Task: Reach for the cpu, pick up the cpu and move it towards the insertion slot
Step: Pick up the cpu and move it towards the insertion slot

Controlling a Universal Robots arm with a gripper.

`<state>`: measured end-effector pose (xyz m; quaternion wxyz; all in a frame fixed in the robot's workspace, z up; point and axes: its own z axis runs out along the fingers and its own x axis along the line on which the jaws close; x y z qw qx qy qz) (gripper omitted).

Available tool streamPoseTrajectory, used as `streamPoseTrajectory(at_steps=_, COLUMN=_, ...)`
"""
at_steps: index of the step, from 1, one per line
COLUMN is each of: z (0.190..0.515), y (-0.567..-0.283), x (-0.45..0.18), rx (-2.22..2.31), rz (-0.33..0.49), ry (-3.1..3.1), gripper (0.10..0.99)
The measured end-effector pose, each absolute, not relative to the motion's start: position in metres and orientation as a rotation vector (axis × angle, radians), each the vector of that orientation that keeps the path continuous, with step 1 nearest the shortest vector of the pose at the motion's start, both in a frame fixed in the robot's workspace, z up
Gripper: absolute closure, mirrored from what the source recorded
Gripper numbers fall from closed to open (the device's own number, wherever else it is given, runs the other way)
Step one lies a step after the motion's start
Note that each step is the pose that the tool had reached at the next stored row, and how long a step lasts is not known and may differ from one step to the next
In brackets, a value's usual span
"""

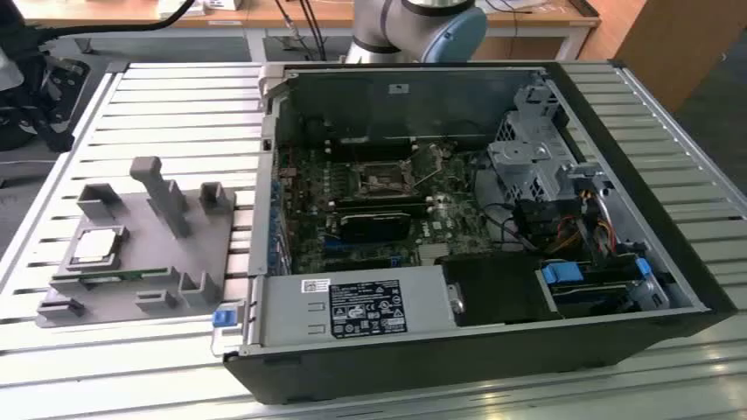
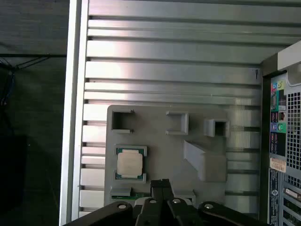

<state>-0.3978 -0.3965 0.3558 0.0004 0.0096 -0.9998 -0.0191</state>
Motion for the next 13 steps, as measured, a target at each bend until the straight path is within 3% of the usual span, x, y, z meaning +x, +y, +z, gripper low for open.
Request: streamPoseTrajectory(at_steps=13, z=0.3558, y=-0.3965, x=-0.4013, rx=0.03, rz=-0.06, ry=-3.14, gripper=0.98)
